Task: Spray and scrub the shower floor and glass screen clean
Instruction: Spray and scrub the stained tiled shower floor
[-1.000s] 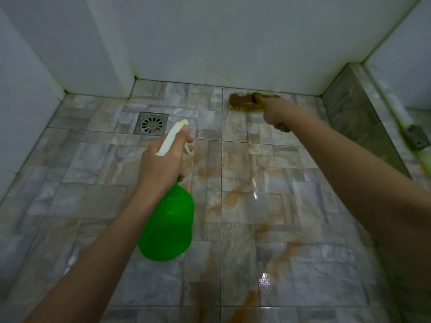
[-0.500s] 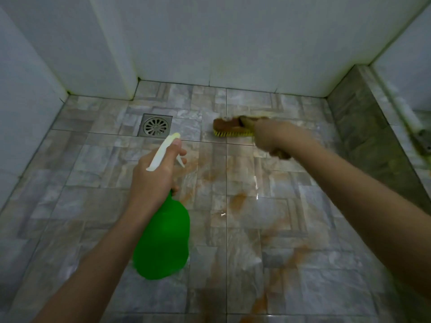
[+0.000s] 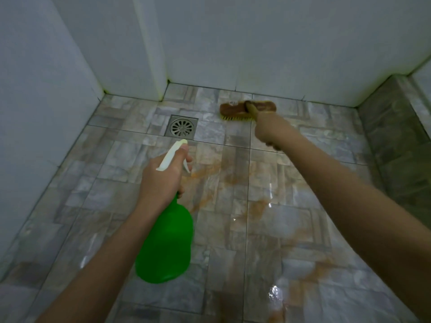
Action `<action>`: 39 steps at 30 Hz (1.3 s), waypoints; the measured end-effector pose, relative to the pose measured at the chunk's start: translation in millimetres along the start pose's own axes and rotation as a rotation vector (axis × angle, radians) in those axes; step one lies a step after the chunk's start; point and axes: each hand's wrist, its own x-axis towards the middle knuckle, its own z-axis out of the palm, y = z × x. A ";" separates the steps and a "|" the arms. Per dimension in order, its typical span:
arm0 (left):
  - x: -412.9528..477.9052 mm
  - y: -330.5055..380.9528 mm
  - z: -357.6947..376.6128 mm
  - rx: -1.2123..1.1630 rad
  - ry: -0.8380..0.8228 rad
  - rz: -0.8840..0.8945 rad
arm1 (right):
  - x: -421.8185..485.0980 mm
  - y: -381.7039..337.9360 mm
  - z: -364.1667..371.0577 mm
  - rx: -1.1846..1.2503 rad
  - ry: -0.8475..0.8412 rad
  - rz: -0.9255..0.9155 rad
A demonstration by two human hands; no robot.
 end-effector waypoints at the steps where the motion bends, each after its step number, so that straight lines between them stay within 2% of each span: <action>1: -0.4 -0.9 -1.0 0.003 0.003 0.008 | 12.0 -5.0 -10.0 0.018 0.007 0.022; 4: -3.7 -2.5 -5.2 0.035 -0.006 0.023 | -4.9 -19.1 -15.4 -0.008 -0.036 0.047; 7: -2.6 -6.2 -13.6 0.014 0.011 -0.010 | -54.4 -26.9 17.5 -0.025 -0.070 -0.027; 11: -1.3 -7.2 -19.0 -0.014 0.043 -0.029 | 5.8 -47.8 15.4 -0.092 0.065 -0.092; 13: -3.8 -8.4 -22.4 -0.015 0.045 -0.037 | 26.8 -59.1 -3.8 -0.072 0.040 -0.069; 18: 0.1 -8.9 -35.9 -0.066 0.092 -0.052 | -43.8 -81.4 30.3 -0.213 -0.017 -0.172; 20: 2.5 -8.9 -39.6 -0.082 0.111 -0.058 | -38.1 -88.7 38.3 -0.238 0.024 -0.191; 23: 1.3 -9.9 -46.7 -0.107 0.125 -0.064 | 13.7 -94.5 9.6 -0.142 0.073 -0.135; 26: -0.1 -9.7 -58.4 -0.106 0.135 -0.062 | 20.5 -100.5 1.4 -0.135 0.033 -0.069; 30: 4.9 -11.1 -70.2 -0.131 0.168 -0.074 | -7.0 -111.5 27.9 -0.104 -0.061 -0.138; 34: 4.1 -15.1 -74.1 -0.114 0.182 -0.056 | 38.4 -123.4 3.3 0.005 0.044 -0.118; 39: 5.6 -15.3 -80.9 -0.119 0.190 -0.050 | 23.7 -148.0 20.2 -0.018 -0.042 -0.146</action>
